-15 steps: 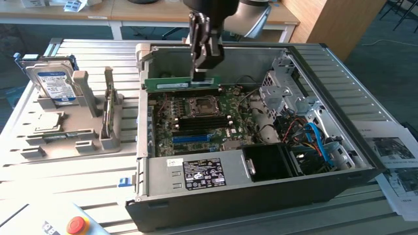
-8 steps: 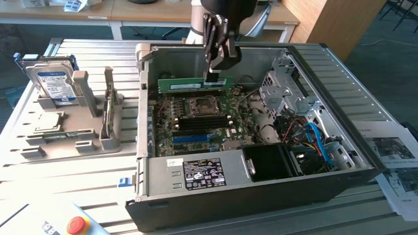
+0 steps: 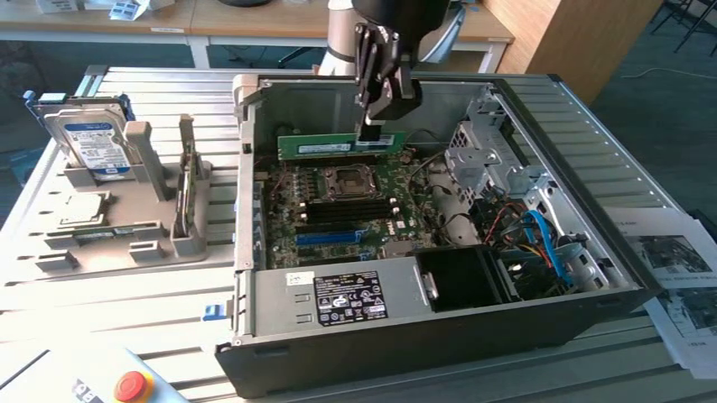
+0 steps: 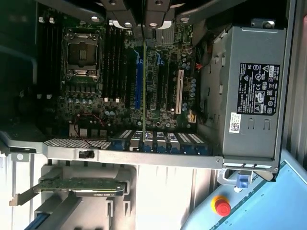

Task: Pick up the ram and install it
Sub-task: 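Pick up the ram and move it above insertion slot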

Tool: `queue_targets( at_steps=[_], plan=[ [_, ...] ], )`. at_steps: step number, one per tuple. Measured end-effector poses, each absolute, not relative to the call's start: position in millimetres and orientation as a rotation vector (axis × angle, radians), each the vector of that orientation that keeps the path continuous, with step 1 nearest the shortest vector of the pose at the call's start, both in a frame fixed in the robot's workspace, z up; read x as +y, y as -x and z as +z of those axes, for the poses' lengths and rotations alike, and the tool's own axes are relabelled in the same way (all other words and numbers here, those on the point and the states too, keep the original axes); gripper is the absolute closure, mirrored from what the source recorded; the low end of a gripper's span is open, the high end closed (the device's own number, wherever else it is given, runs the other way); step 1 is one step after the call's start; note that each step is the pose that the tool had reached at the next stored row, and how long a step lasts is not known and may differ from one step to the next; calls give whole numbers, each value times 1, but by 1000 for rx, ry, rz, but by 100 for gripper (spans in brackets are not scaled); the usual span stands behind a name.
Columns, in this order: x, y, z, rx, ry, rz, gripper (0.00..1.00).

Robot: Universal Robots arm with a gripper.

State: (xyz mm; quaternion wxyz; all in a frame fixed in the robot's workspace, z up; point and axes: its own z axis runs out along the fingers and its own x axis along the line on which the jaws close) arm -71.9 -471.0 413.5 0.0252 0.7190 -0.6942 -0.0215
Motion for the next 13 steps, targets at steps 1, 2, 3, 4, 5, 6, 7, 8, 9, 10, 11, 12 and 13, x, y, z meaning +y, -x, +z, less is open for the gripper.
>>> queue_targets(
  at_steps=[1, 2, 3, 4, 5, 6, 7, 8, 9, 10, 11, 12, 13],
  plan=[
    [-471, 70, 414, -2146, -2223, -67, 89],
    [-472, 68, 414, -2146, -2223, -67, 89],
    [-473, 66, 413, -2146, -2223, -68, 89],
    [-473, 64, 413, -2145, -2222, -70, 89],
    [-474, 61, 414, -2144, -2221, -72, 89],
    [-475, 59, 414, -2143, -2220, -74, 89],
    [-475, 57, 413, -2142, -2219, -76, 89],
    [-476, 55, 413, -2141, -2218, -78, 89],
    [-476, 52, 413, -2140, -2217, -81, 89],
    [-476, 51, 414, -2139, -2216, -82, 89],
    [-476, 50, 413, -2139, -2216, -82, 89],
    [-476, 51, 414, -2139, -2216, -82, 89],
    [-476, 51, 414, -2139, -2216, -82, 89]
  ],
)
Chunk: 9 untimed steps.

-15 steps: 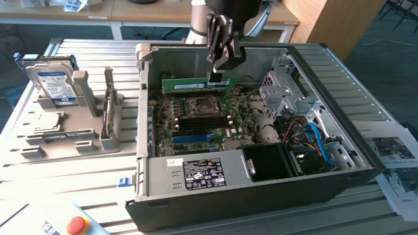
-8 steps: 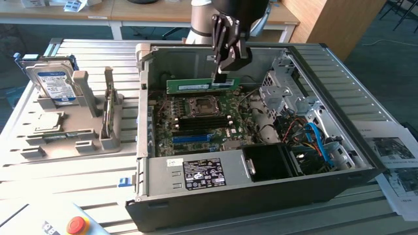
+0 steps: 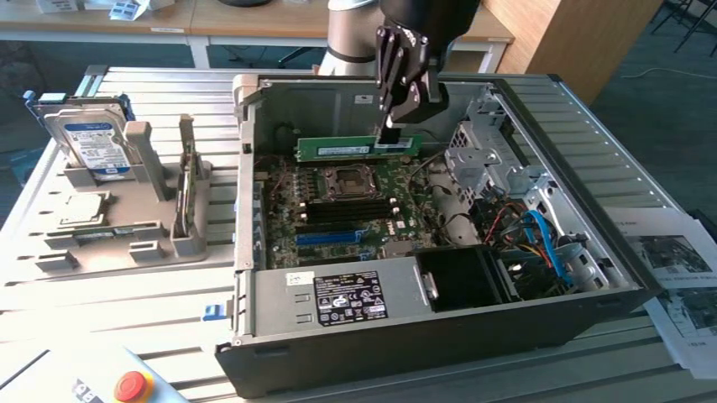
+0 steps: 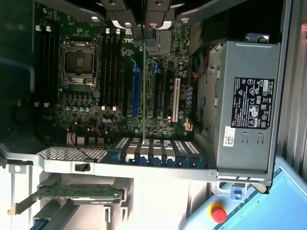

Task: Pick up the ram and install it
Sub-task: 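Pick up the ram and move it above insertion slot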

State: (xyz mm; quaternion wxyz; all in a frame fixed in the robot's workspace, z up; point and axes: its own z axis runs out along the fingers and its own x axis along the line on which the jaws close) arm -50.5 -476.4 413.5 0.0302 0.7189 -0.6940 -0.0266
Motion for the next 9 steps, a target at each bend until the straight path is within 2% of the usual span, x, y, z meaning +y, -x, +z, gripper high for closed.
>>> queue_targets(
  at_steps=[9],
  plan=[
    [-458, 51, 413, -2139, -2216, -82, 89]
  ],
)
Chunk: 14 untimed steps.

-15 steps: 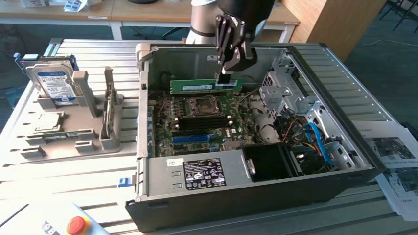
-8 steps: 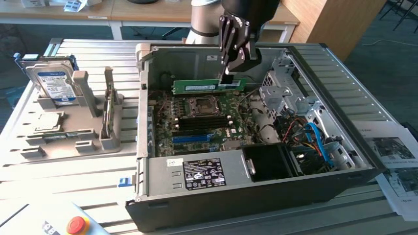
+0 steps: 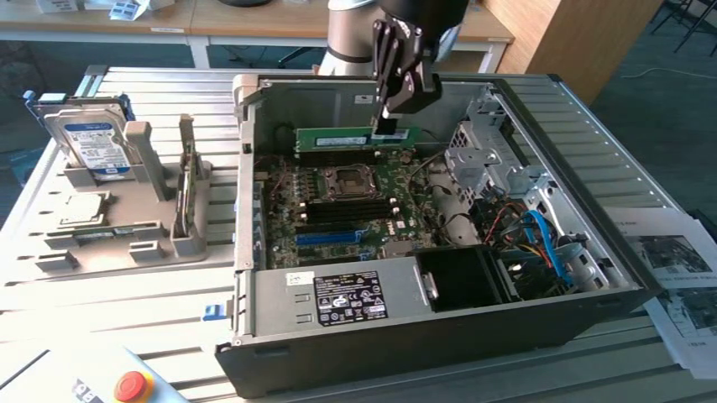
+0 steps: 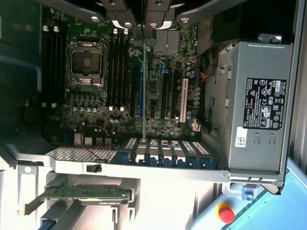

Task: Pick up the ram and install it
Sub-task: 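Pick up the ram and move it above insertion slot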

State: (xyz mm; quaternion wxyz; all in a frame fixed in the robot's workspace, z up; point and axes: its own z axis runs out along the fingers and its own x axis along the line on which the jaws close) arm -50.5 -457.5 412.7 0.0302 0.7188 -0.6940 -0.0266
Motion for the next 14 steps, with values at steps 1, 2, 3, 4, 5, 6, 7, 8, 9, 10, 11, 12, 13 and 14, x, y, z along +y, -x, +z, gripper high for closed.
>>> queue_targets(
  at_steps=[1, 2, 3, 4, 5, 6, 7, 8, 9, 10, 11, 12, 13, 14],
  plan=[
    [-455, 51, 412, -2139, -2216, -82, 89],
    [-452, 51, 412, -2139, -2216, -82, 89],
    [-449, 50, 412, -2139, -2216, -82, 89],
    [-446, 50, 412, -2139, -2216, -82, 89],
    [-442, 50, 412, -2139, -2216, -82, 89],
    [-439, 50, 412, -2139, -2216, -82, 89],
    [-436, 50, 412, -2139, -2216, -82, 89],
    [-433, 50, 412, -2139, -2216, -82, 89],
    [-430, 50, 411, -2139, -2216, -82, 89],
    [-427, 50, 411, -2139, -2216, -82, 89],
    [-424, 50, 411, -2139, -2216, -82, 89],
    [-421, 50, 411, -2139, -2216, -82, 89],
    [-418, 50, 411, -2139, -2216, -82, 89],
    [-416, 50, 411, -2139, -2216, -82, 89]
  ],
)
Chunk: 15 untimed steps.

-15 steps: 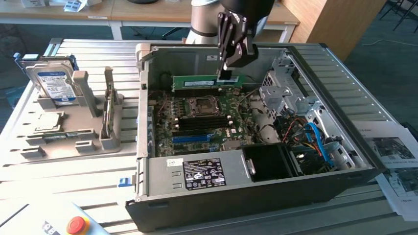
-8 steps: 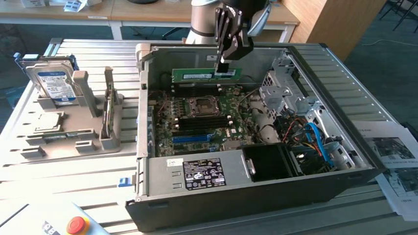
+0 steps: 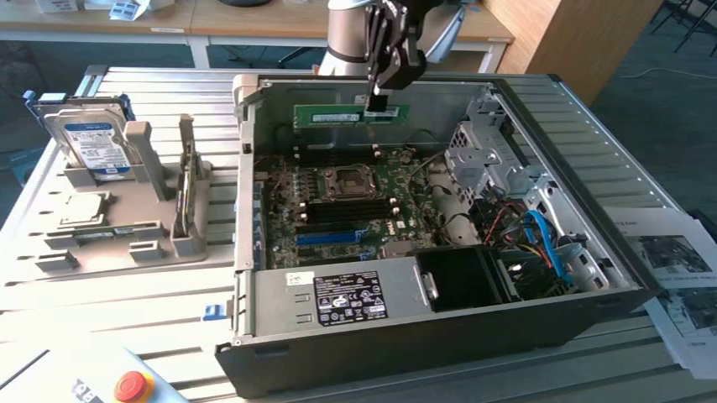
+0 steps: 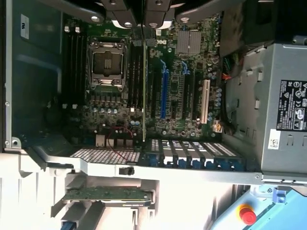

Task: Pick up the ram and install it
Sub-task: 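Pick up the ram and move it above insertion slot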

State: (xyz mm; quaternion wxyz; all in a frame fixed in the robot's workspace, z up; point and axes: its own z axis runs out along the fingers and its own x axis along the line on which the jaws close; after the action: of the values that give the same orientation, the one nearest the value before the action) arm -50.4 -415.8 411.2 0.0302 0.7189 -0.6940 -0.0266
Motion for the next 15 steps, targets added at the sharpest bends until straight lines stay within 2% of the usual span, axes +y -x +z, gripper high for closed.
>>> queue_targets(
  at_steps=[5, 15],
  plan=[
    [-404, 50, 411, -2139, -2216, -82, 89],
    [-404, 50, 404, -2142, -2219, -76, 89]
  ],
)
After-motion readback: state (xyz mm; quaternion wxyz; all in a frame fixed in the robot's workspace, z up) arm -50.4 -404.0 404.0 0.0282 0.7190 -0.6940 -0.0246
